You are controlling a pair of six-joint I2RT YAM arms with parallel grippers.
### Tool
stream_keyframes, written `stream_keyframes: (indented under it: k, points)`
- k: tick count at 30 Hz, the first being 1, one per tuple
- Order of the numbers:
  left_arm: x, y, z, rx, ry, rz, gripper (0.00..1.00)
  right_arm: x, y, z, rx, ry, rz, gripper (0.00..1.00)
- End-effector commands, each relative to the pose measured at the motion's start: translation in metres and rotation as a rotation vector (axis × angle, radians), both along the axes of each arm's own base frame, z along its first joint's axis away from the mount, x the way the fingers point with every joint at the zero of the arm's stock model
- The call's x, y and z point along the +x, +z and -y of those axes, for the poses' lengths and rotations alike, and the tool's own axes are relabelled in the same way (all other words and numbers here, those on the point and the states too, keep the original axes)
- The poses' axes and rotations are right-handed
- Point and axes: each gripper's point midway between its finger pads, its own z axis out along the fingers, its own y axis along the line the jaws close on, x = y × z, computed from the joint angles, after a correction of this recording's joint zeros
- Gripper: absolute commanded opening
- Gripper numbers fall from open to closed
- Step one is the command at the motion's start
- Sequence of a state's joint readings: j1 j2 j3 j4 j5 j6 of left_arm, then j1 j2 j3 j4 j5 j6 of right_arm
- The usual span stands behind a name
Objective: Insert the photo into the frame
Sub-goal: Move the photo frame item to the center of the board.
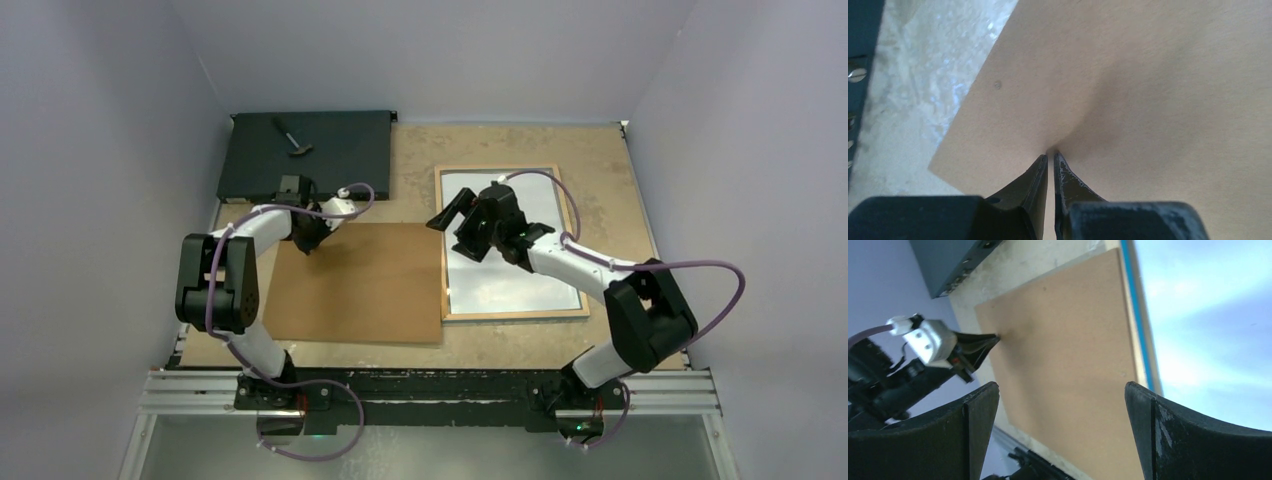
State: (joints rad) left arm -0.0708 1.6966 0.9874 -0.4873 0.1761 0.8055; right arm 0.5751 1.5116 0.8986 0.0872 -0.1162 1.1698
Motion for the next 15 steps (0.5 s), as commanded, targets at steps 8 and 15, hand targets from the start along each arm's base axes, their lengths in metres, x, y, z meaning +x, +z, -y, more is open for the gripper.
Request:
stream_keyframes:
  k: [8,15]
  points:
    - [-0.033,0.088,0.023,-0.296,0.045,-0.197,0.26,0.018,-0.025,0.013,-0.213,0.044,0.044,0.97]
    - [-0.038,0.076,-0.099,-0.078,0.223,-0.145,0.32,0.016,-0.031,0.014,-0.232,0.067,0.049,0.94]
